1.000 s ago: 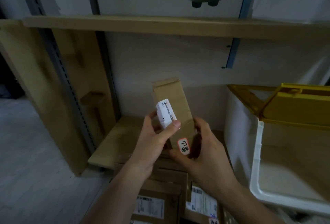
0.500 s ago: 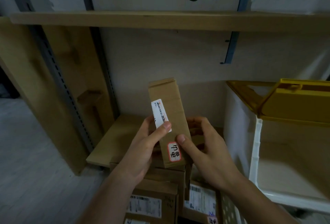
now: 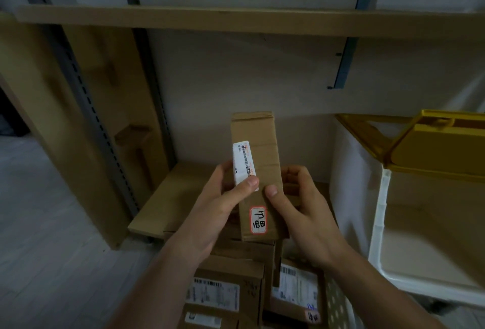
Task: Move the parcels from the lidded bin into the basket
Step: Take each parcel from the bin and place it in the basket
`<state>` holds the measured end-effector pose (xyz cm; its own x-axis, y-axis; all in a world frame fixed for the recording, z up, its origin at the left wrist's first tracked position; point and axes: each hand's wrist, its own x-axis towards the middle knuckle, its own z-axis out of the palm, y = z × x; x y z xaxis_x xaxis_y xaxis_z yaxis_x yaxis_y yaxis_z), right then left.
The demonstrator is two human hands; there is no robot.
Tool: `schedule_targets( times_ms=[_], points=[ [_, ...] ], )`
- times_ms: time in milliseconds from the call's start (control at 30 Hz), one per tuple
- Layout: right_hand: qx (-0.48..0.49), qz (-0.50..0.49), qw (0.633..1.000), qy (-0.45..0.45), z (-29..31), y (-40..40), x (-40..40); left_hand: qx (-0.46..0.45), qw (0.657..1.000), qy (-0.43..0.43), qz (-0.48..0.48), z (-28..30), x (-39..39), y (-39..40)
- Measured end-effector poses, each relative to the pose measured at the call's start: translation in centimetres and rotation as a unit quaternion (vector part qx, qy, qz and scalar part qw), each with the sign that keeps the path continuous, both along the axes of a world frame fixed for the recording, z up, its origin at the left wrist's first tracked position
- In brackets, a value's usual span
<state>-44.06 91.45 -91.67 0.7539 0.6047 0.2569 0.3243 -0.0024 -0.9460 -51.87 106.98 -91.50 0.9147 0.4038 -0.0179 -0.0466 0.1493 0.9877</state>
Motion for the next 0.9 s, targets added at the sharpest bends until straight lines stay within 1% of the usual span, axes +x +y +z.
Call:
schedule_targets(
  times_ms=[333, 667, 833, 900],
  points=[
    [0.020, 0.002, 1.000, -0.002, -0.17, -0.20, 0.48, 0.008, 1.000, -0.009, -0.012, -0.23, 0.20, 0.08],
    [0.029, -0.006, 0.999, -0.027, -0.44, -0.49, 0.77, 0.004, 0.999, -0.029, -0.013, -0.33, 0.22, -0.06],
    [0.049, -0.006, 0.999, -0.006, -0.35, -0.76, 0.89, -0.024, 0.999, -0.036, -0.005, -0.02, 0.14, -0.34],
    [0.056, -0.004, 0.998, -0.001, -0.22, -0.81, 0.95, -0.024, 0.999, -0.037, 0.011, 0.09, 0.20, -0.41]
  ],
)
